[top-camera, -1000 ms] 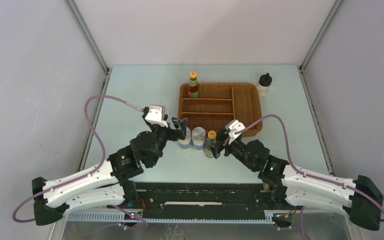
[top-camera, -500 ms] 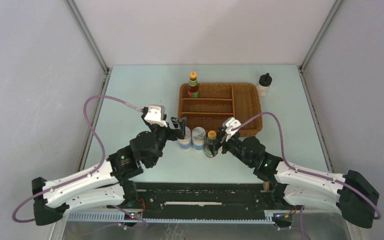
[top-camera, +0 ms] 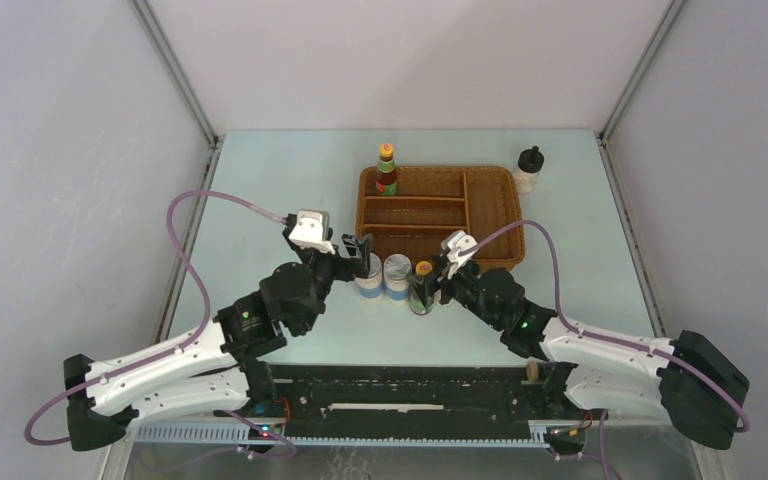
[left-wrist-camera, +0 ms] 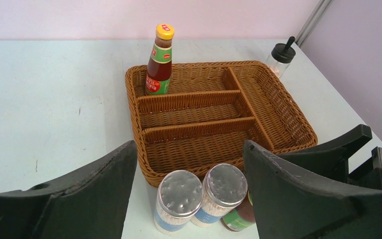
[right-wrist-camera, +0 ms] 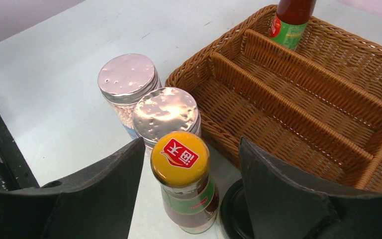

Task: Organize the condiment bottles
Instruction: Pick up the bottle from the center of the board.

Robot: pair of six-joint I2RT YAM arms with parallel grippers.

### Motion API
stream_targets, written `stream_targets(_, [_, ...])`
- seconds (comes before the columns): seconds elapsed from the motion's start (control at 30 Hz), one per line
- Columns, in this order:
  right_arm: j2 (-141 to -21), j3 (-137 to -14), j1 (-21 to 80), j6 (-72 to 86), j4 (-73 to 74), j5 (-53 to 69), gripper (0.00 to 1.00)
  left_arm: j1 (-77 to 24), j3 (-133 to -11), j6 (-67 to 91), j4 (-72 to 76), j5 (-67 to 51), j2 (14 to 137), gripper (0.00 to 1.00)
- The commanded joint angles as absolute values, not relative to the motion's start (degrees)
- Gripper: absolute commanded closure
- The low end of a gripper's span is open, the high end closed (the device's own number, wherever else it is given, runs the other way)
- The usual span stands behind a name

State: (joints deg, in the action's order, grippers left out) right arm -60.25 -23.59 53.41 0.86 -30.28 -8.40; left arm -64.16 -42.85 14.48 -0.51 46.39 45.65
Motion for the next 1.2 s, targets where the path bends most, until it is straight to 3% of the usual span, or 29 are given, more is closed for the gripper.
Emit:
stream_targets(0.0, [-60.9, -23.2, 52.5, 2.0, -34.3, -7.2, 0.24, -64.5, -41.0, 13.1, 2.3, 47.9, 45.4, 0.18])
stream_targets(0.17, [-61.1, -23.1, 52.0, 2.3, -34.6, -6.6, 0.31, -64.5, -40.9, 13.1, 2.5, 48.0, 45.6, 0.18])
stream_targets(0.3, [-61.3, -23.2, 51.6, 2.5, -34.3, -6.2, 0.42, -64.5, -40.7, 13.3, 2.5, 48.0, 45.6, 0.18])
stream_targets(0.43, [-61.0, -23.2, 51.5, 2.5, -33.8, -6.1, 0.62, -64.5, -40.7, 13.5, 2.5, 47.9, 45.5, 0.18])
stream_targets(0.63, [-59.6, -23.1, 51.6, 2.0, -32.4, -6.4, 1.00, -64.5, -40.6, 13.8, 2.5, 47.8, 45.3, 0.18])
stream_targets(1.17, [-53.9, -29.0, 54.1, -2.3, -20.8, -1.6, 1.00, -64.5, -40.4, 14.6, 2.5, 48.2, 45.1, 0.18])
